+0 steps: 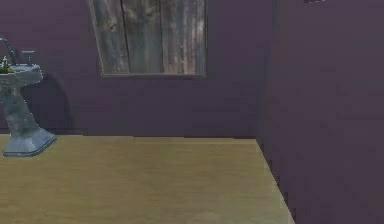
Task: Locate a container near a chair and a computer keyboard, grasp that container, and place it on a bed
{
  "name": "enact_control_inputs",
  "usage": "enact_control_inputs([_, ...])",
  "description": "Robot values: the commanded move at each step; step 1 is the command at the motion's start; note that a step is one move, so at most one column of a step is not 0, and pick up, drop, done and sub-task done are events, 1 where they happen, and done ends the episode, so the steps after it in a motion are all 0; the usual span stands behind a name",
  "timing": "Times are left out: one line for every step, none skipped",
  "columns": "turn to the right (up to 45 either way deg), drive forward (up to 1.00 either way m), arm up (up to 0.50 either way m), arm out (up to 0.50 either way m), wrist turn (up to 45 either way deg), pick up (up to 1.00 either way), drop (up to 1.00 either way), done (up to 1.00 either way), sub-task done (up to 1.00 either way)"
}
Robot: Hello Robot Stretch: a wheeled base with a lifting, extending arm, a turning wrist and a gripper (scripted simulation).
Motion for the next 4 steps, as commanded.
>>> enact_control_inputs([0.0,0.3,0.0,0.0,0.0,0.0,0.0,0.0,0.0])
enact_control_inputs([-45.0,0.0,0.0,0.0,0.0,0.0,0.0,0.0,0.0])
enact_control_inputs([-42.0,0.0,0.0,0.0,0.0,0.0,0.0,0.0,0.0])
enact_control_inputs([0.0,0.1,0.0,0.0,0.0,0.0,0.0,0.0,0.0])
